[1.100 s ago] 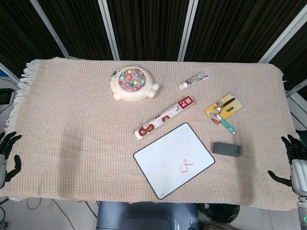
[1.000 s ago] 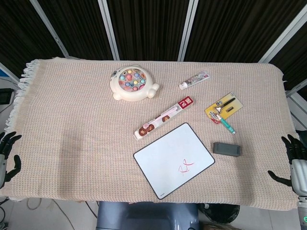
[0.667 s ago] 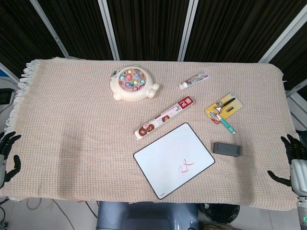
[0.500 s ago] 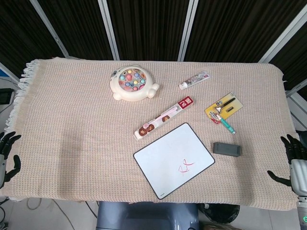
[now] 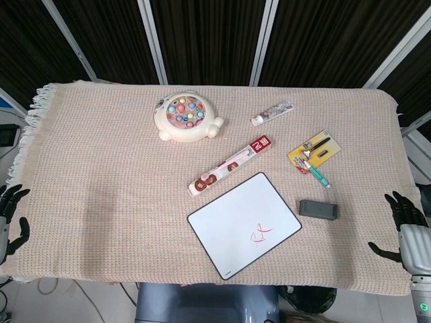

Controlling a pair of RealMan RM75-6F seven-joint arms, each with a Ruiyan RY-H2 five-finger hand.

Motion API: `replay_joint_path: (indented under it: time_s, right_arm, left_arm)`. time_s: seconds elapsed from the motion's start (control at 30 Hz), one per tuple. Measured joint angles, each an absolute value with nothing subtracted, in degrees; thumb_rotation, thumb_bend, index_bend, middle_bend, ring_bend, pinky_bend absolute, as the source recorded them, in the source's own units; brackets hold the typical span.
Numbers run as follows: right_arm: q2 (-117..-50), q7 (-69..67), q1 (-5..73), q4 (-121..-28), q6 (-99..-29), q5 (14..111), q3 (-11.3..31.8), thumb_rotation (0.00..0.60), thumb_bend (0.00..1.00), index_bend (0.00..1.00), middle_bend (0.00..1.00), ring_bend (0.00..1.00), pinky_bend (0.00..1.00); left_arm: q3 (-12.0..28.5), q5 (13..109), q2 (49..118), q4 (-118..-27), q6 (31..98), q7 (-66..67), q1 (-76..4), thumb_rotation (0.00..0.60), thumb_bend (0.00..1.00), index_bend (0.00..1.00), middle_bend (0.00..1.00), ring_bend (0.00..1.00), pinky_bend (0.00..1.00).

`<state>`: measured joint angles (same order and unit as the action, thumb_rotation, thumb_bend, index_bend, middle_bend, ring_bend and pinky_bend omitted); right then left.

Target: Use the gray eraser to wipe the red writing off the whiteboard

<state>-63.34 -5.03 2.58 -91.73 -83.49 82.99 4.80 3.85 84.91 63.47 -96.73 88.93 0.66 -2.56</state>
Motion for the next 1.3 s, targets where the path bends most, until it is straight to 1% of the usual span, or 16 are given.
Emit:
replay_joint_path:
  time_s: [0.13,0.33,0.5,0.57,0.63,0.73,0.9,1.1,1.3]
  right_arm:
    - [-62.7,-5.8,3.3,-92.3,-80.6,82.6,4.2,0.600,0.08,0.00,0.01,0.06,0.14]
    - [-61.3,-6.1,6.4,-93.3,-73.8,81.6,4.0,0.600,0.08,0.00,0.08,0.10,0.14]
    - [-60.3,-5.5,10.5,-94.6,-67.0,79.4,4.8,0.600,0.08,0.00,0.13,0.15,0.14]
    - [-60.3,-4.5,12.1,-94.8,-65.3,77.8,5.5,0.600,0.09,0.00,0.14,0.16,0.14]
    - [-60.7,-2.7,13.5,-95.1,-64.0,76.0,6.2,0.600,0.11,0.01,0.15,0.16,0.14]
    - [-61.8,0.1,15.2,-95.4,-62.0,73.3,7.0,0.600,0.14,0.05,0.17,0.17,0.15]
    - [-64.5,4.3,18.7,-95.2,-58.5,69.3,8.0,0.600,0.20,0.09,0.22,0.21,0.16]
    - [-68.3,6.8,21.2,-92.9,-56.5,66.3,8.5,0.600,0.25,0.15,0.26,0.24,0.17]
    - [-70.9,8.0,22.2,-90.3,-56.1,65.0,8.2,0.600,0.29,0.20,0.30,0.28,0.19]
  left_arm:
    - [3.9,84.7,63.4,-96.7,88.9,0.6,-2.6,0.600,0.64,0.16,0.09,0.02,0.00]
    - [3.7,84.9,63.5,-96.6,88.5,0.9,-2.7,0.600,0.64,0.16,0.09,0.02,0.00]
    - [3.7,84.7,63.7,-96.5,88.0,1.5,-2.9,0.600,0.64,0.16,0.09,0.02,0.00]
    - [3.6,84.6,63.8,-96.5,87.8,1.6,-3.0,0.600,0.64,0.16,0.09,0.02,0.00]
    - [3.6,84.6,63.8,-96.5,87.8,1.7,-3.0,0.600,0.64,0.16,0.09,0.02,0.00]
    - [3.7,84.5,63.8,-96.6,87.8,1.6,-3.0,0.600,0.64,0.16,0.09,0.02,0.00]
    - [3.6,84.4,63.7,-96.6,87.8,1.6,-3.0,0.600,0.64,0.16,0.09,0.02,0.00]
    - [3.7,84.3,63.6,-96.6,87.7,1.3,-3.0,0.600,0.64,0.16,0.09,0.02,0.00]
    - [3.7,84.1,63.5,-96.6,87.6,1.2,-3.0,0.600,0.64,0.16,0.09,0.02,0.00]
